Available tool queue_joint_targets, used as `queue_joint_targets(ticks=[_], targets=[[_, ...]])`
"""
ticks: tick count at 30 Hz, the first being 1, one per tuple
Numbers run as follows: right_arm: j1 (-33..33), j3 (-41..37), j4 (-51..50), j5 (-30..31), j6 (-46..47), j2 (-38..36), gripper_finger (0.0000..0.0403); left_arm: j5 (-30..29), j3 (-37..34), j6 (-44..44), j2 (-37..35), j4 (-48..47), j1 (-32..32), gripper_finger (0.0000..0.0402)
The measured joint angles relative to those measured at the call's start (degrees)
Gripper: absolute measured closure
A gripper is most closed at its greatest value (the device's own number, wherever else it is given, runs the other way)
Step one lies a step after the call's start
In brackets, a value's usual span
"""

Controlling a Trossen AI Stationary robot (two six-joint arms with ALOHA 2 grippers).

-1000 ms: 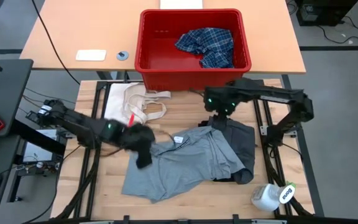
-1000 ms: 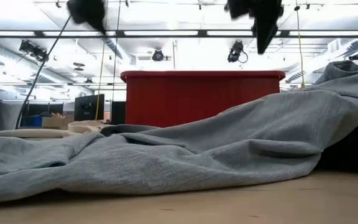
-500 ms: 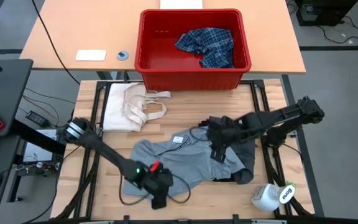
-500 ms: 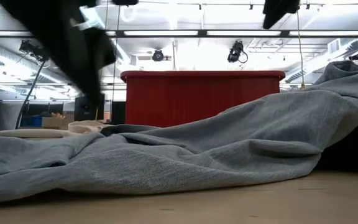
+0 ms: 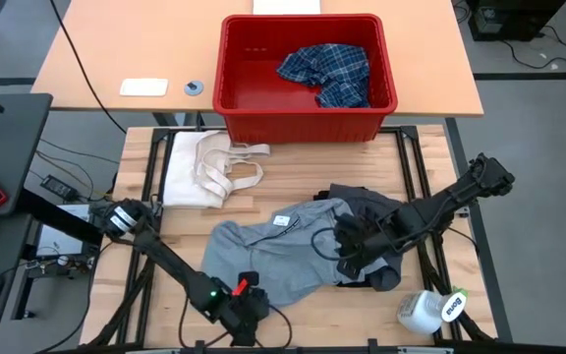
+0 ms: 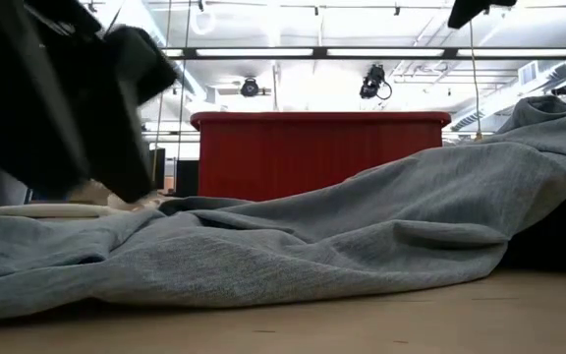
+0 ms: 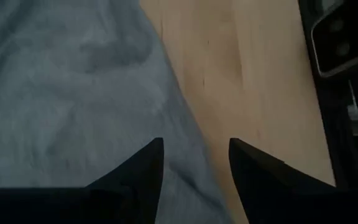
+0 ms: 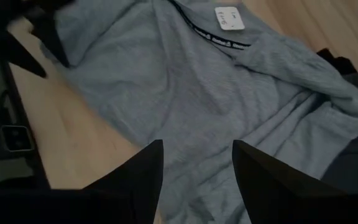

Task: Fold Laundry from Bin
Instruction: Fold the gray shirt

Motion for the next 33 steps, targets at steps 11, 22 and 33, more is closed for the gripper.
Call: queue_joint_targets(ticks=[11,22,33], targets=[[1.23,0.0,1.7,0.35,2.32,-0.02,0.0204,1.75,0.06,1.13,5.04,2.18,0.73,0.0233],[5.44,0.0,6.94,-1.14,-11.62,1.61,0.0204,1.94,2.91,-1.68,-0.98,-4.34,2.21,0.0395],[9.24,0.0,25.35,12.55,-22.84,11.73,0.0205,3.27,12.66,-5.36,-11.06,-18.26,6.38,0.04]])
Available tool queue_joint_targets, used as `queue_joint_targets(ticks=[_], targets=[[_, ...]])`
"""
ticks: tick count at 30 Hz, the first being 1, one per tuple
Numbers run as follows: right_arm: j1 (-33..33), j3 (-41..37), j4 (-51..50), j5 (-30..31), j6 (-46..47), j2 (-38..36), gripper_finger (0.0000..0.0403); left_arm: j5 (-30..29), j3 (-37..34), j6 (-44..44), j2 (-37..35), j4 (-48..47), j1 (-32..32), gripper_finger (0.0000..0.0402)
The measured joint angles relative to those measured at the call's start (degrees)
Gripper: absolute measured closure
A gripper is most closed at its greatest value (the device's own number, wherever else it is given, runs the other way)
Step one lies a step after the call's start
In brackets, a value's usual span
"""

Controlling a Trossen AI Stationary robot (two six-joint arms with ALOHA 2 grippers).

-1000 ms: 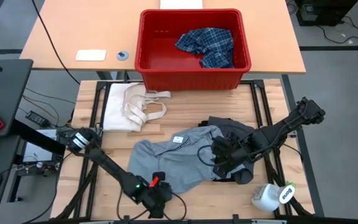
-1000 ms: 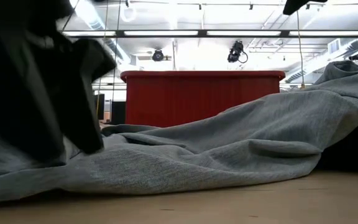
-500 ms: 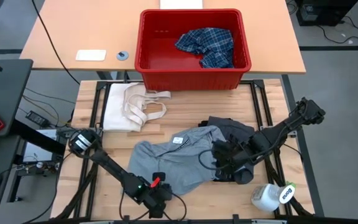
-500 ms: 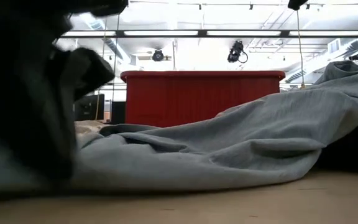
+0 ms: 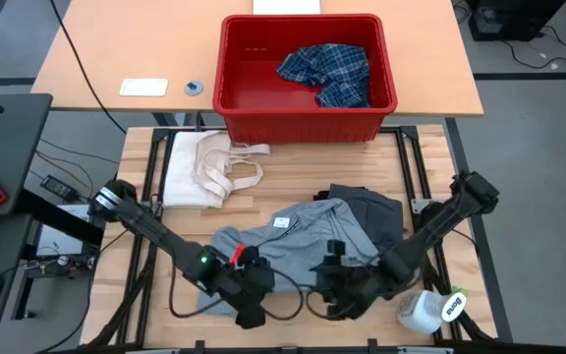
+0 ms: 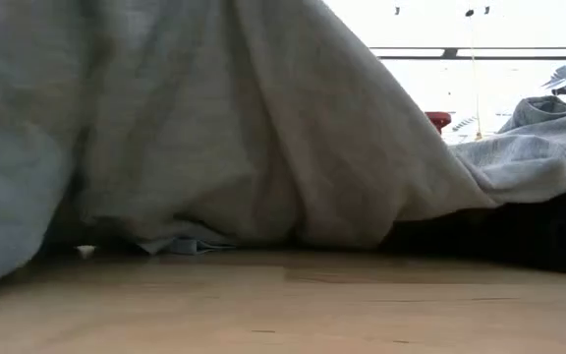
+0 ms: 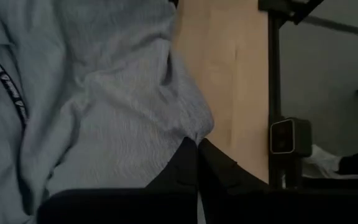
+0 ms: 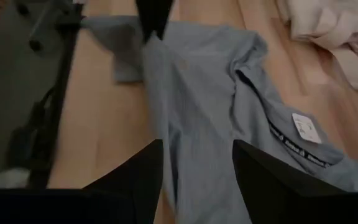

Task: Fold Laundry from Bin
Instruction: Fold the gray shirt

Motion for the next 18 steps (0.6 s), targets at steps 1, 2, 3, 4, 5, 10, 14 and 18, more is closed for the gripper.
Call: queue_joint_targets(ticks=[1,2,3,4,5,10,14,18], targets=[[-0.54,0.0,0.98,0.09,0.07,0.78,0.02,0.01,0.36,-0.01,-0.41,-0.25,0.26,0.04],[-1.18,0.0,2.06,-0.27,0.01,1.55,0.0194,0.03,0.81,-0.03,-0.69,-0.51,0.48,0.04],[-1.88,0.0,3.65,-1.13,-0.23,2.15,0.0187,0.19,1.08,-0.22,-1.05,-0.77,0.7,0.04],[-2.38,0.0,5.37,-2.28,-0.61,2.47,0.0179,0.22,1.43,-0.64,-1.4,-1.63,0.82,0.04],[-2.9,0.0,6.86,-3.7,-1.03,2.74,0.017,0.22,1.77,-1.3,-1.74,-2.41,1.0,0.04],[-3.94,0.02,10.14,-3.15,-0.37,2.93,0.0117,-0.37,3.64,-3.24,-3.02,-3.71,1.85,0.0401],[-3.94,0.02,12.46,-0.36,-2.78,3.05,0.0091,-1.38,5.52,-4.31,-3.74,-5.17,2.86,0.0401],[-3.72,0.02,11.04,5.9,-4.04,3.05,0.0091,-1.57,7.98,-4.33,-3.81,-5.82,4.3,0.0401]])
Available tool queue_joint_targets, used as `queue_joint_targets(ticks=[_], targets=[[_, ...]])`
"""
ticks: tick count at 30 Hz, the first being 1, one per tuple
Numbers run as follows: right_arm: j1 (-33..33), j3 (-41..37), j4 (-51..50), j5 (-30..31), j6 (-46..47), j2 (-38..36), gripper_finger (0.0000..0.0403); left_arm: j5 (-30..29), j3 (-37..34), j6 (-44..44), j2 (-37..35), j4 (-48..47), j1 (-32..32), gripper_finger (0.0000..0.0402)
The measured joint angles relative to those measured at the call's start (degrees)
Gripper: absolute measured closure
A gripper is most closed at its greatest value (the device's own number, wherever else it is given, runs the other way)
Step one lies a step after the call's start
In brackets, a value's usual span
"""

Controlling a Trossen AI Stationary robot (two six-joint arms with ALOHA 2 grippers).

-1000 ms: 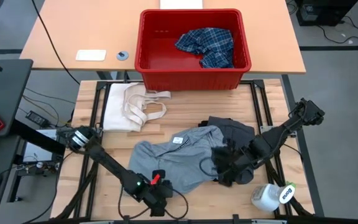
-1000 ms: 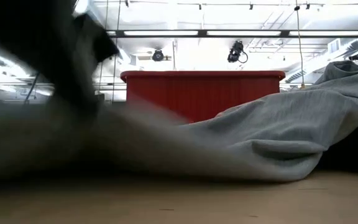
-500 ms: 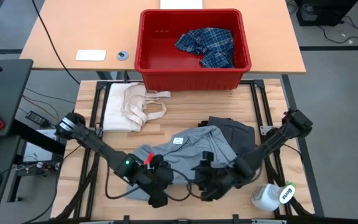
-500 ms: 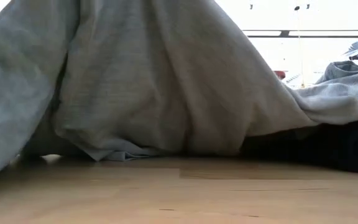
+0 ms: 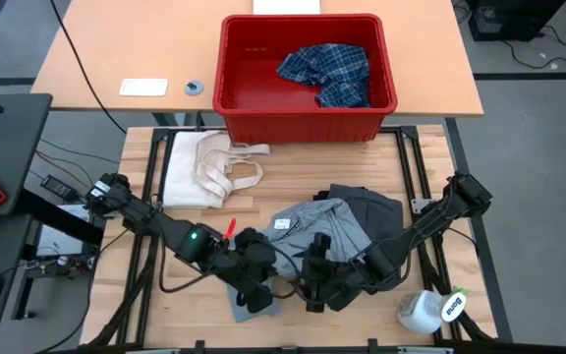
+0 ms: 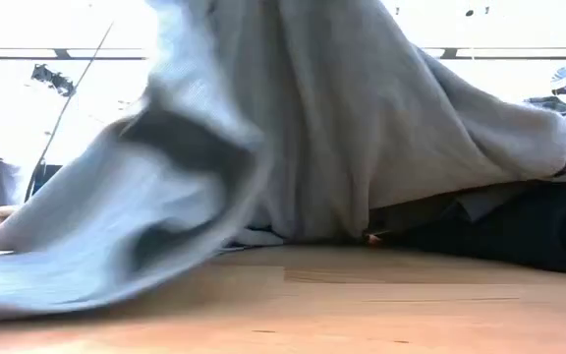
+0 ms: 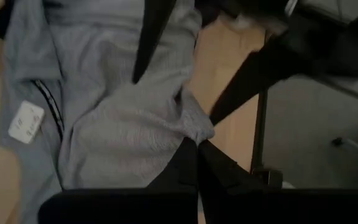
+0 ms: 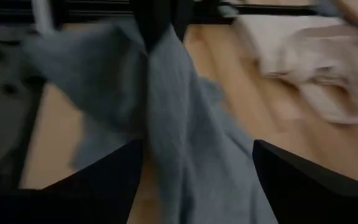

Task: Fold Laundry from Bin
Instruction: Fold the gray shirt

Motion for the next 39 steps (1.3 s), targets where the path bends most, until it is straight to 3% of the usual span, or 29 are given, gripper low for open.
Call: queue_joint_targets(ticks=[6,14,19,25,31,36,39], targets=[[-0.87,0.0,-3.37,1.97,0.2,0.0,0.0119,-0.79,6.73,2.34,-0.09,-2.75,0.78,0.0401],[-1.98,0.0,-13.62,2.22,4.72,0.0,0.0172,-0.87,21.53,7.34,-0.07,-11.48,-0.9,0.0401],[-2.43,0.0,-13.87,-0.79,2.79,0.0,0.0214,-0.93,31.06,10.34,-0.07,-13.39,-3.15,0.0401],[-2.4,0.07,-14.41,-3.69,2.82,-0.22,0.0277,-4.96,40.05,10.37,-0.07,-19.96,-7.5,0.0401],[-2.36,1.02,-18.59,-11.62,2.49,-3.74,0.0387,-9.07,38.91,10.37,-2.03,-23.18,-12.67,0.0401],[-2.19,8.62,-25.23,-13.03,0.59,-10.26,0.0386,-9.55,38.89,11.37,-2.22,-20.28,-15.7,0.0401],[-2.78,15.07,-26.24,-14.91,-1.56,-14.03,0.0393,-6.93,38.91,11.16,-1.96,-19.77,-16.4,0.0401]])
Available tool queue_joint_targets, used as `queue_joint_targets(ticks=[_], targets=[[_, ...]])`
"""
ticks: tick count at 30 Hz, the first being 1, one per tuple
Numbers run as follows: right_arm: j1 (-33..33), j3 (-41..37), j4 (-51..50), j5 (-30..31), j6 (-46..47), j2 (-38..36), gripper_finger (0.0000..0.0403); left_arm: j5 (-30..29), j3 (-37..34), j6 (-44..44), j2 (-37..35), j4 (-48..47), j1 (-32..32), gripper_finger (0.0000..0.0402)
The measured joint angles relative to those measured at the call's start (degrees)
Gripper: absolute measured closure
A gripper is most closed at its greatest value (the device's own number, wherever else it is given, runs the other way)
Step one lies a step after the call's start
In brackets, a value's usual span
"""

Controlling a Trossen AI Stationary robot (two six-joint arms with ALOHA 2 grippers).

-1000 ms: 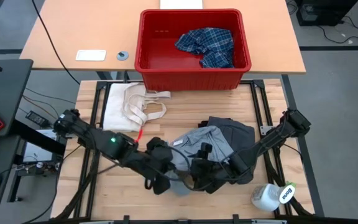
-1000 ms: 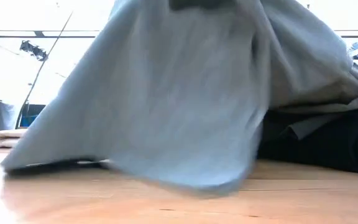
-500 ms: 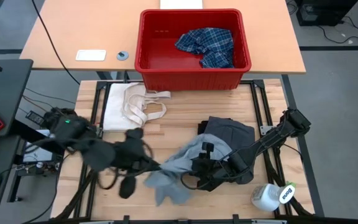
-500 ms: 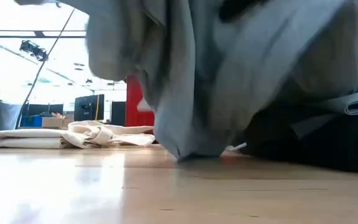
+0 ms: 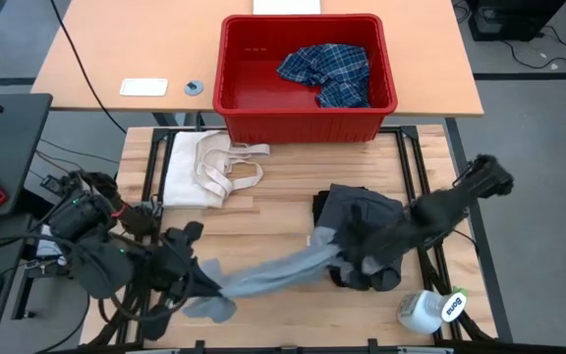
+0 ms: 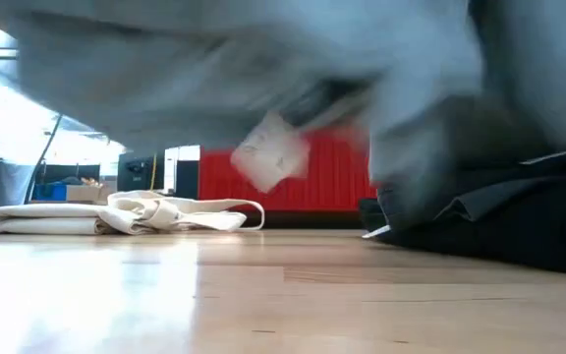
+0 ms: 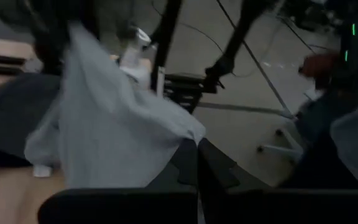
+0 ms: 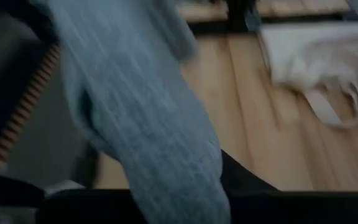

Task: Fold Laundry from Bin
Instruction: Fold the gray shirt

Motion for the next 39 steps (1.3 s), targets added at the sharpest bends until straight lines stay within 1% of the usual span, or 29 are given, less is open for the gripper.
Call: queue_joint_targets(ticks=[2,4,7,8,12,14,17,19,20,22,24,26,28,30,32,35,37,39], targets=[[-0.74,4.26,-1.16,-2.51,0.06,-1.55,0.0393,1.5,-0.06,-0.74,0.23,-0.02,-0.3,0.0401],[-1.26,8.32,-2.72,-5.76,1.27,-2.28,0.0393,1.69,-0.15,-1.89,0.28,0.84,-0.51,0.0401],[-1.09,13.44,-3.82,-12.5,4.31,-2.16,0.0393,2.76,-0.13,-2.44,0.16,5.44,-1.06,0.0401],[-0.3,14.68,-3.54,-14.75,5.27,-2.04,0.0393,3.4,-0.13,-2.59,0.15,7.33,-1.63,0.0401],[4.01,18.81,-3.56,-19.64,10.34,-0.1,0.0392,6.85,-0.03,-5.64,0.95,14.22,-3.38,0.0401],[5.51,19.83,-3.51,-23.14,13.87,1.23,0.0392,8.24,0.0,-6.21,1.95,15.8,-3.4,0.0401],[7.6,20.02,-3.92,-29.25,18.42,3.66,0.0392,9.31,-0.08,-7.89,3.6,15.53,-3.55,0.0401],[8.52,20.02,-4.9,-33.37,19.54,5.71,0.0392,10.31,-0.11,-8.12,4.76,13.71,-3.34,0.0401],[8.88,19.97,-6.04,-35.47,19.54,6.78,0.0392,10.69,-0.11,-8.04,5.26,12.08,-3.11,0.0401],[8.86,19.95,-10.12,-38.03,18.71,8.54,0.0392,10.53,-0.11,-9.1,6.08,5.03,-2.42,0.0401],[7.14,19.93,-16.57,-38.24,17.45,9.58,0.0392,7.98,-0.18,-13.48,6.39,-4.87,-0.8,0.0401],[4.18,19.93,-23.5,-37.15,16.01,10.19,0.0392,5.03,-0.22,-16.31,6.41,-13.35,1.61,0.0401],[0.75,19.69,-29.22,-35.04,13.29,10.29,0.0392,2.66,-0.17,-16.76,5.92,-19.43,4.02,0.0401],[-3.33,18.9,-33.17,-31.48,9.52,10.02,0.0392,2.05,-0.15,-17.67,5.43,-25.37,6.06,0.0401],[-7.45,18.08,-34.83,-29.75,5.38,9.94,0.0392,2.77,-1.77,-16.73,4.96,-24.12,9.16,0.0401],[-13.17,16.16,-34.0,-29.23,0.01,10.25,0.0392,3.17,-6.36,-16.89,4.52,-24.92,13.84,0.0401],[-16.63,13.59,-32.6,-29.19,-2.63,10.25,0.0392,3.12,-12.03,-16.57,4.35,-24.9,17.27,0.0401],[-19.52,11.4,-32.5,-29.0,-4.64,10.29,0.0392,2.67,-17.53,-16.35,4.06,-25.16,19.2,0.0401]])
